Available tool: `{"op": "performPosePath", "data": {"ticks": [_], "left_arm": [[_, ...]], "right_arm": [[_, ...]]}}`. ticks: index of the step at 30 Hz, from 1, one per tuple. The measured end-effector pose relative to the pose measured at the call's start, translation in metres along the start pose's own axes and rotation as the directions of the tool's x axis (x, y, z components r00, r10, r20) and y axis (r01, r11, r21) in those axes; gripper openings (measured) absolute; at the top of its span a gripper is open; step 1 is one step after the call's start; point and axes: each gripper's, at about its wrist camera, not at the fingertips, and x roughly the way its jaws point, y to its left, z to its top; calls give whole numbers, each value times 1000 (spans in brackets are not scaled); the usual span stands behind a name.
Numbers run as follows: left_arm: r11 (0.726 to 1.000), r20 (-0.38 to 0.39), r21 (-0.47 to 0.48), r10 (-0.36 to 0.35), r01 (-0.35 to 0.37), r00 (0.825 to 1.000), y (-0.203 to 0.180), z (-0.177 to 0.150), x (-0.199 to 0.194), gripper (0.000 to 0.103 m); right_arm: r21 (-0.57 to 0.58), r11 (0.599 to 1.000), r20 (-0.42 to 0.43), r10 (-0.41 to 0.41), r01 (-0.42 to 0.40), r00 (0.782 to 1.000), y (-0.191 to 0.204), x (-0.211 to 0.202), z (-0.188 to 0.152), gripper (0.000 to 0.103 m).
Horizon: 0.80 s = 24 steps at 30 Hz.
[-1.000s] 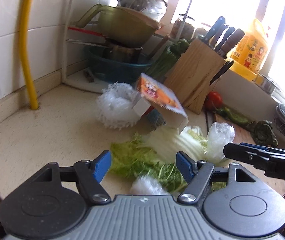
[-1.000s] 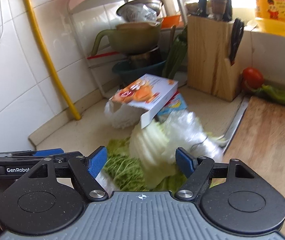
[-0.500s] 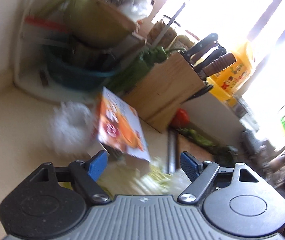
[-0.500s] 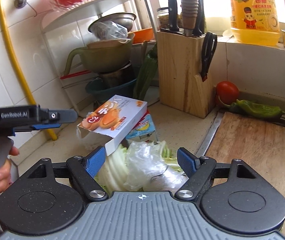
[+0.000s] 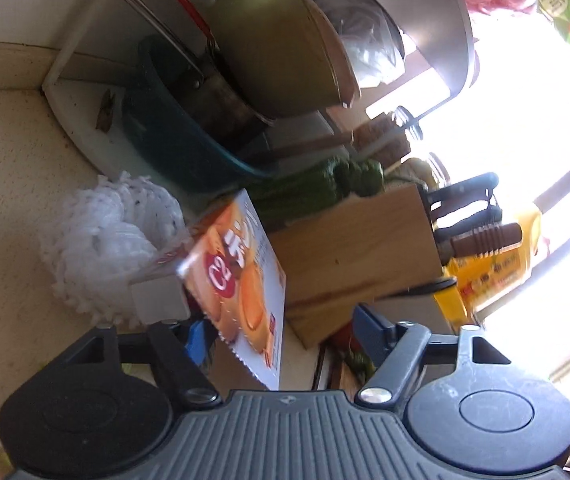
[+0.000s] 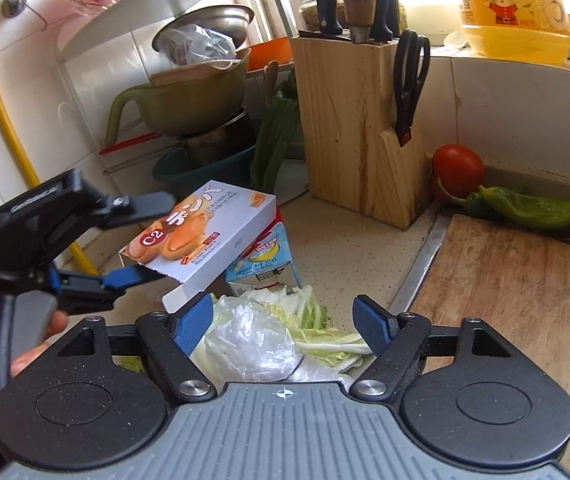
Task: Collect trash
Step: 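Grasp the orange snack box with the left tool, then grasp the red-and-blue ice tea carton with the right tool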
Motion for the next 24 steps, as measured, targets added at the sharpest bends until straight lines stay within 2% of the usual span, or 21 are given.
{"op": "performPosePath", "data": {"ticks": [2, 4, 5, 9, 11, 15, 19, 24], "left_arm": [[1000, 8, -17, -2, 2, 1000, 4, 4, 8, 49], [999, -9, -28, 16, -16, 1000, 7, 8, 21, 40], [999, -20, -33, 26, -26, 999, 9, 8, 25, 38], [996, -76, -67, 47, -52, 996, 13, 5, 45, 18], [997, -87, -74, 29, -35, 996, 13, 2, 51, 16], [998, -85, -58, -25, 20, 996, 2, 4, 59, 5], [998, -97, -31, -52, 49, 994, -12, 6, 70, 9], [1000, -135, -20, -16, 13, 991, -20, 5, 93, 15]], "right_arm": [[-13, 1000, -5, 5, -5, 1000, 0, 4, 3, 72], [-15, 1000, -7, 16, -16, 1000, 0, 7, 4, 66], [-16, 1000, -9, 19, -19, 1000, 0, 8, 4, 65], [-12, 1000, -19, 18, -18, 1000, -1, 14, 5, 65], [-4, 1000, -22, 16, -16, 1000, -2, 16, 5, 65], [2, 1000, -25, 5, -5, 1000, -6, 20, 5, 65], [9, 1000, -28, -4, 5, 1000, -10, 22, 4, 65], [27, 1000, -34, 1, 0, 999, -14, 25, 4, 66]]}}
